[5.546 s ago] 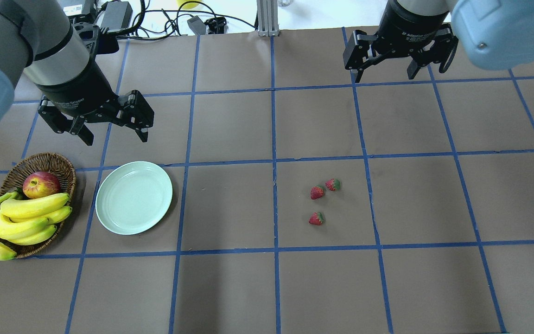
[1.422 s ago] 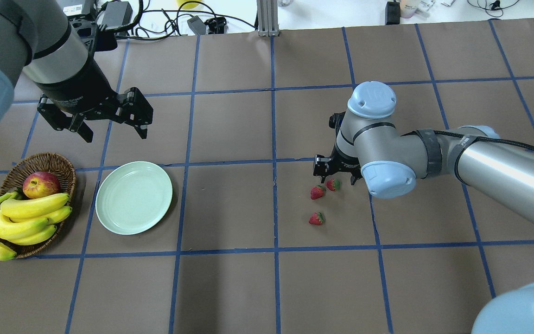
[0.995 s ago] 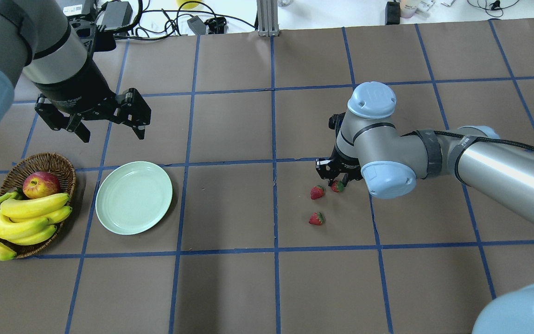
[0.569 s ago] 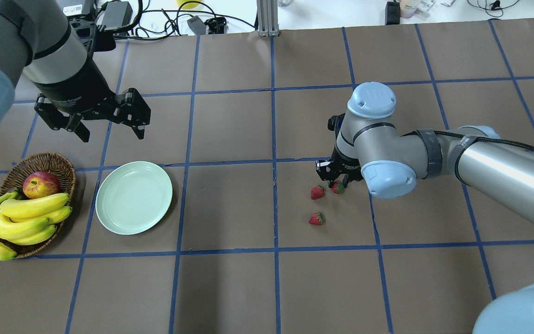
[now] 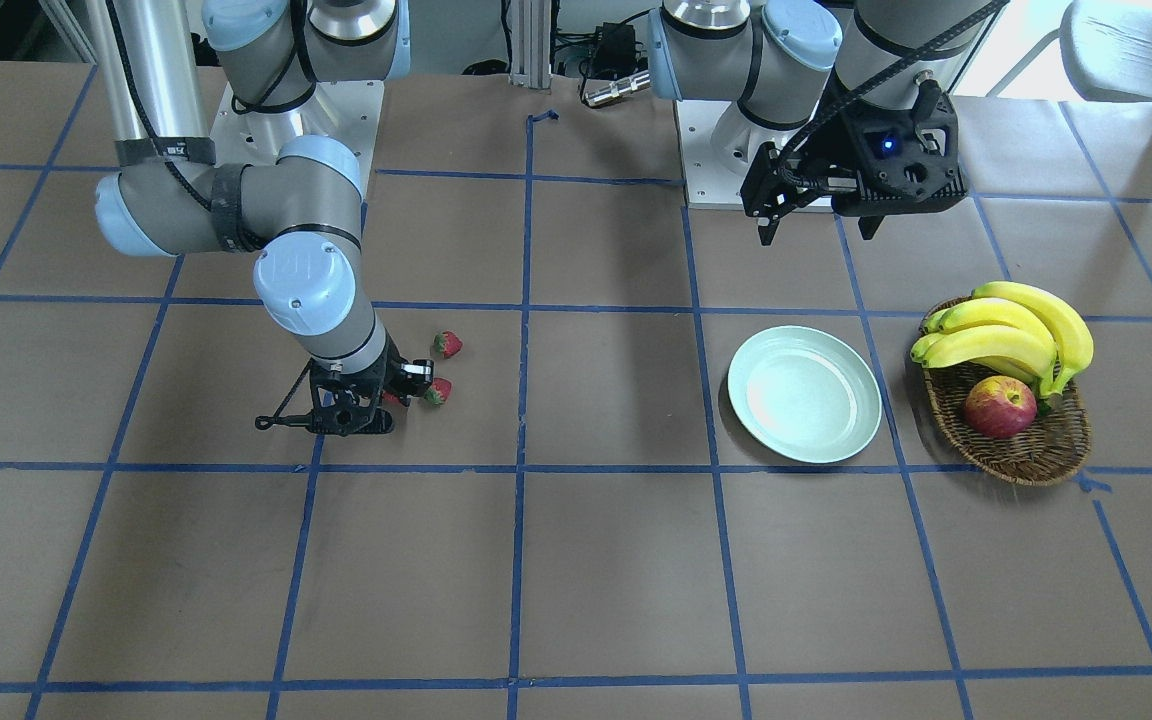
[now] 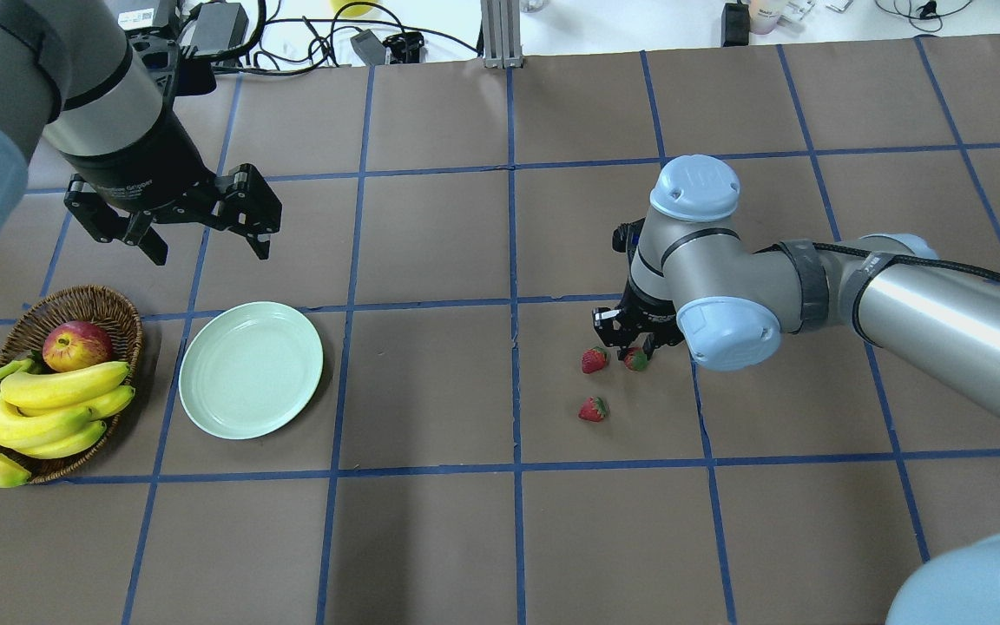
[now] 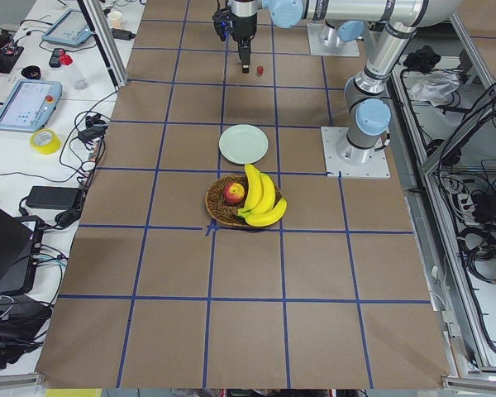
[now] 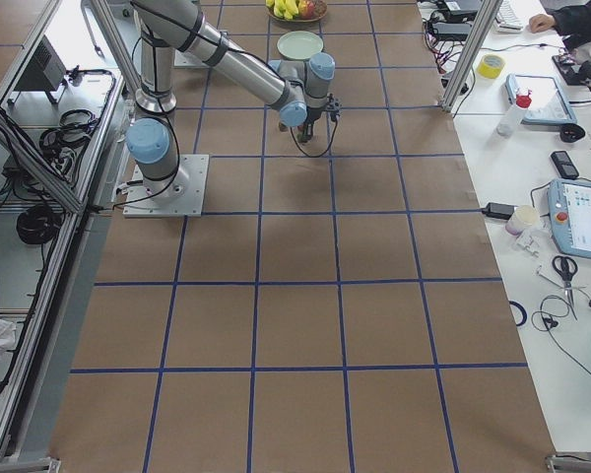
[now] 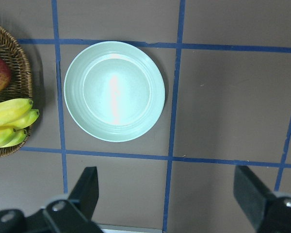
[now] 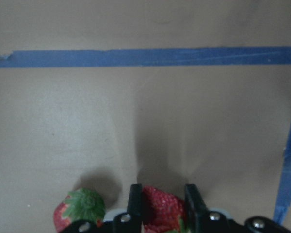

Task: Collect all strawberries into plate
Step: 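Carry the strawberry toward the plate with the right gripper and release it on the table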

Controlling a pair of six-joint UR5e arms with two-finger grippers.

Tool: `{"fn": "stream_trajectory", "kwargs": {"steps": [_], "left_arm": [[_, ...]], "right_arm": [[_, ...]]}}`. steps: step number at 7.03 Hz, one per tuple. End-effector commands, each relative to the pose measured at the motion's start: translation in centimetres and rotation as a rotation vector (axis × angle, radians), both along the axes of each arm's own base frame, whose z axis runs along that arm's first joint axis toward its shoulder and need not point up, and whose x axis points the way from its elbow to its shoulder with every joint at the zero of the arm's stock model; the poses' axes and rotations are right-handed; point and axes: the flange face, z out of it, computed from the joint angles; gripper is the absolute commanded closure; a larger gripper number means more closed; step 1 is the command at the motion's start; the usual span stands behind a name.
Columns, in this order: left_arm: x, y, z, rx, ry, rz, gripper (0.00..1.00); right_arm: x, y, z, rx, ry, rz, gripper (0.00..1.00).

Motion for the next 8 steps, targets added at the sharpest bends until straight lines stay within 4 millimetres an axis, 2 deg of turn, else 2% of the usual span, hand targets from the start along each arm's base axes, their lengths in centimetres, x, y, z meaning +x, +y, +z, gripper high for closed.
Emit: {"fn": "stream_trajectory", "kwargs": {"steps": [1,2,3,4,5,6,7,8], "left_arm": [[0.0,0.0,0.0,0.000,0.000,0.000,0.00],[0.0,0.0,0.0,-0.001,0.000,0.000,0.00],[0.0,0.0,0.0,-0.001,0.000,0.000,0.00],[0.0,0.0,0.0,0.000,0.000,0.000,0.00],[0.0,0.0,0.0,-0.001,0.000,0.000,0.00],[0.0,0.0,0.0,-0.001,0.000,0.000,0.00],[-0.1,0.0,0.0,-0.003,0.000,-0.002,0.00],[0.0,0.0,0.0,-0.003,0.000,-0.001,0.00]], "right_arm": [[0.0,-0.1,0.4,0.003,0.004,0.004,0.87],[0.0,-0.4,0.8,-0.010,0.006,0.003,0.87],[0.6,-1.9,3.0,-0.036,-0.006,-0.009,0.86],[2.5,-3.3,5.7,-0.048,-0.007,-0.004,0.86],[5.2,-3.6,7.0,-0.038,-0.020,-0.041,0.86],[8.9,-2.5,6.7,-0.016,-0.070,-0.069,0.86],[13.6,-1.3,6.7,-0.032,-0.091,-0.077,0.86],[17.5,-1.1,6.9,-0.050,-0.102,-0.064,0.86]]}}
